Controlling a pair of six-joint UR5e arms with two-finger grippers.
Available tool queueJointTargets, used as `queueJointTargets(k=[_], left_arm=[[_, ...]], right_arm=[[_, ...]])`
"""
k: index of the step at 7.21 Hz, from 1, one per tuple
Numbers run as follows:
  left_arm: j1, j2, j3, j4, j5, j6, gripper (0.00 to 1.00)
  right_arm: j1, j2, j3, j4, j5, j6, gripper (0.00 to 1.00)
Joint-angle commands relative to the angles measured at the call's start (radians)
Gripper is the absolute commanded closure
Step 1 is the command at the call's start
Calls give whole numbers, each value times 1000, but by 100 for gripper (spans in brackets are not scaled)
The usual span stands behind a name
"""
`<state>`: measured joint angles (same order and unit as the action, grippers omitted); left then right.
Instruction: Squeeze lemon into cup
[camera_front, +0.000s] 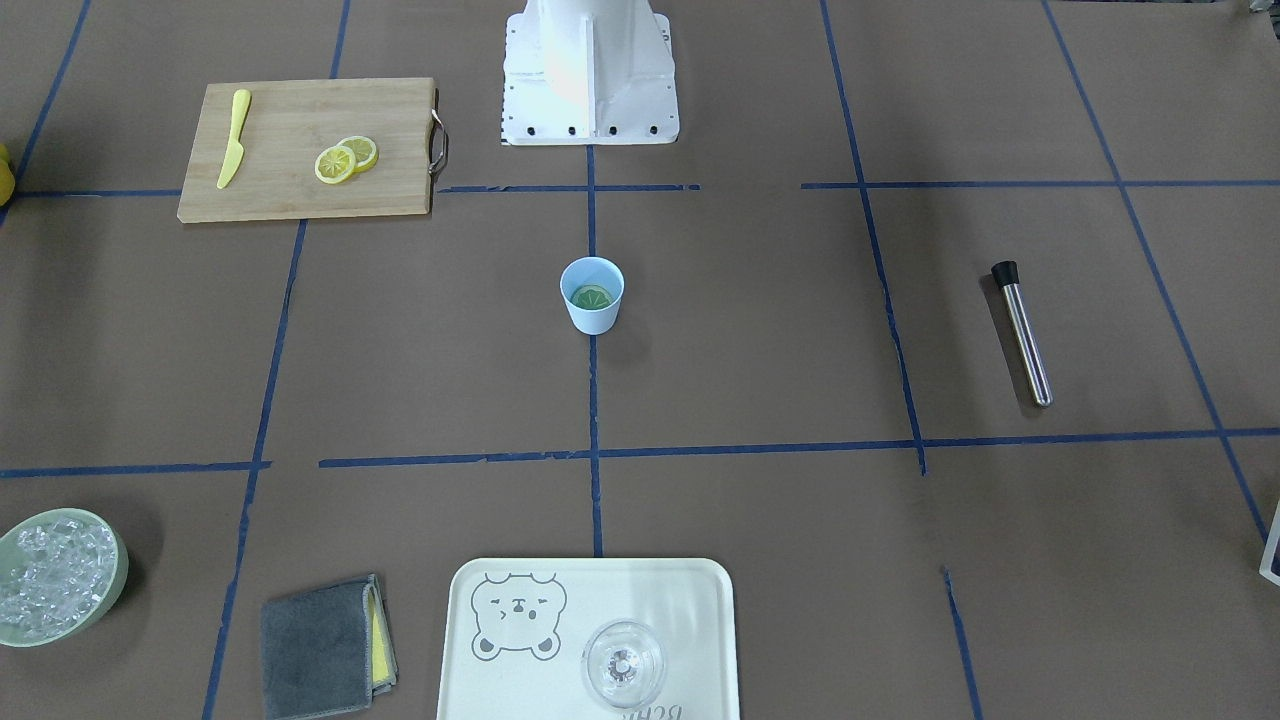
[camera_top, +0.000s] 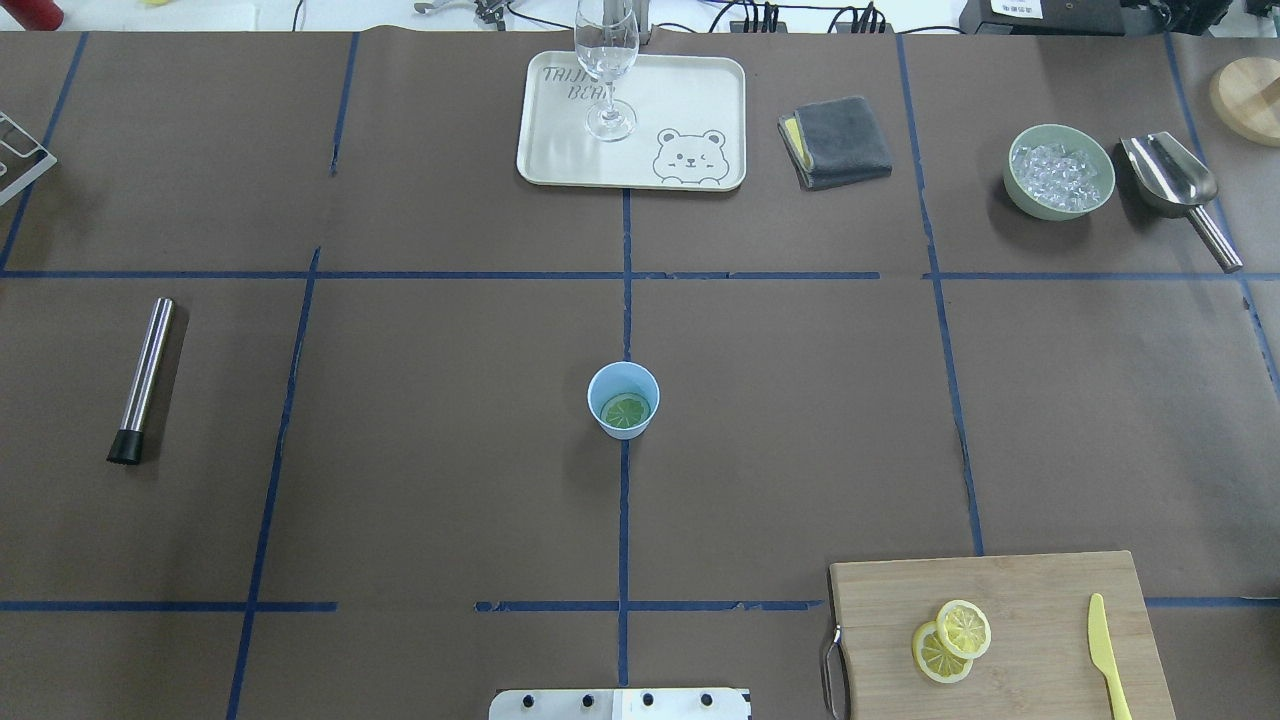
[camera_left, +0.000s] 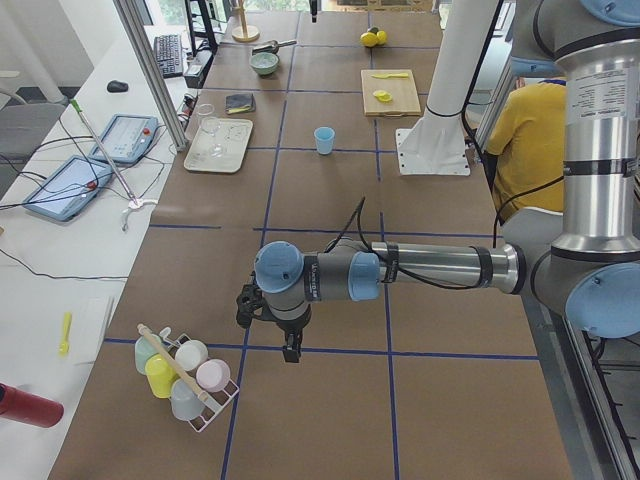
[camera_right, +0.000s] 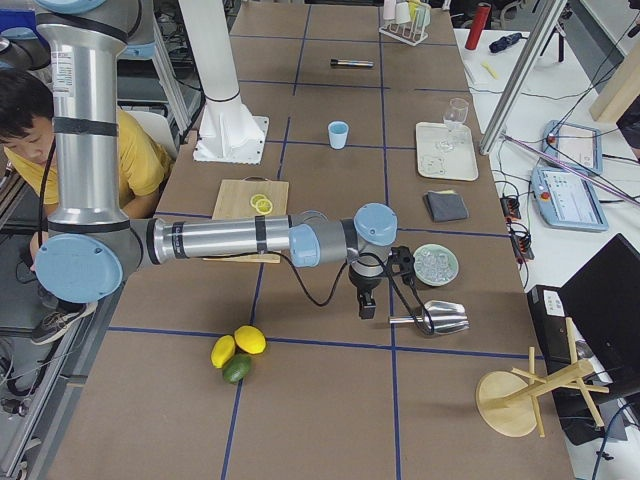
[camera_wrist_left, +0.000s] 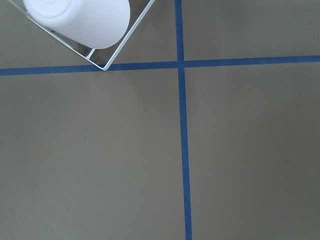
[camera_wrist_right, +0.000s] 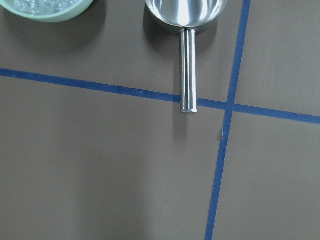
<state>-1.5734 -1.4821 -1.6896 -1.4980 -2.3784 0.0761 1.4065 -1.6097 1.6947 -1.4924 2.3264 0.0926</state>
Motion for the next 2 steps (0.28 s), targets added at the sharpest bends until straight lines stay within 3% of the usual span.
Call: queueJointTargets(k=[1, 2], left_arm=[[1, -27, 5, 1, 1, -2, 0], [3, -35, 5, 1, 1, -4, 0]], right_arm=[[5, -16, 3, 1, 28, -1, 0], [12, -18, 2, 1, 27, -1, 0]])
